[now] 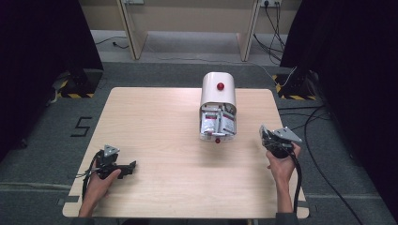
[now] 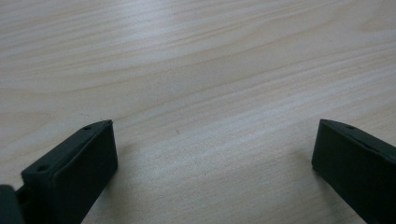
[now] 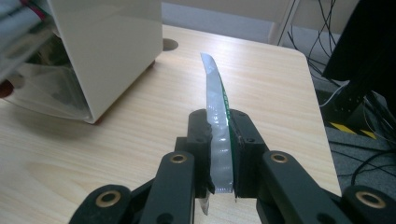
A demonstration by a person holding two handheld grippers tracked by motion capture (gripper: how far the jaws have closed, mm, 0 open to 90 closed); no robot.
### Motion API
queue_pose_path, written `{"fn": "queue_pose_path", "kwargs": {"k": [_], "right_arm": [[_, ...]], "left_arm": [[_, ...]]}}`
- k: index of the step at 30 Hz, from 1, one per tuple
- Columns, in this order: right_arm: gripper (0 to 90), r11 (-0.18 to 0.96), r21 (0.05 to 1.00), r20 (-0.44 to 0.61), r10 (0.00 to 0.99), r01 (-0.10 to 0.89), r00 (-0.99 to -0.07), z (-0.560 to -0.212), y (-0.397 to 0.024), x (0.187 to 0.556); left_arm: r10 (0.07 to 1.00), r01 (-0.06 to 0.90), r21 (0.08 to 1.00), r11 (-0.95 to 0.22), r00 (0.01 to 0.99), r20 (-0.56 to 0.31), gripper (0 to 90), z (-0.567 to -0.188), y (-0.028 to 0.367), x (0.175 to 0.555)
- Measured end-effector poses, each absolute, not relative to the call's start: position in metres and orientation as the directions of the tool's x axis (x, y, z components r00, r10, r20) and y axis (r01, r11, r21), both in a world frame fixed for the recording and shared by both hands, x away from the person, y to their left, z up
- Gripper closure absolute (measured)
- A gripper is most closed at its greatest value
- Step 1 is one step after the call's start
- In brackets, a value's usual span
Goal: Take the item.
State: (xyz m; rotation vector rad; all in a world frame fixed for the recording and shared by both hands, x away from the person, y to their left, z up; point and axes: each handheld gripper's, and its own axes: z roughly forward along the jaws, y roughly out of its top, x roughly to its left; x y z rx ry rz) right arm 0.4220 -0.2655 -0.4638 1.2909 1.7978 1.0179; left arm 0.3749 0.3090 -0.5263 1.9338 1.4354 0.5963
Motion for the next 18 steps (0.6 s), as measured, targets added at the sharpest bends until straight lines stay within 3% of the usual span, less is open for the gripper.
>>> {"fn": "queue_pose_path", "kwargs": {"k": [18], "right_arm": [[80.1, 0.267, 0.848, -0.135, 0.944, 0.458, -0.301, -0.485, -0.252, 0.436]], "left_arm": [[0.954, 0.659, 0.727, -0.190, 0.298, -0.020, 0.0, -0.526, 0.309, 0.375]]}}
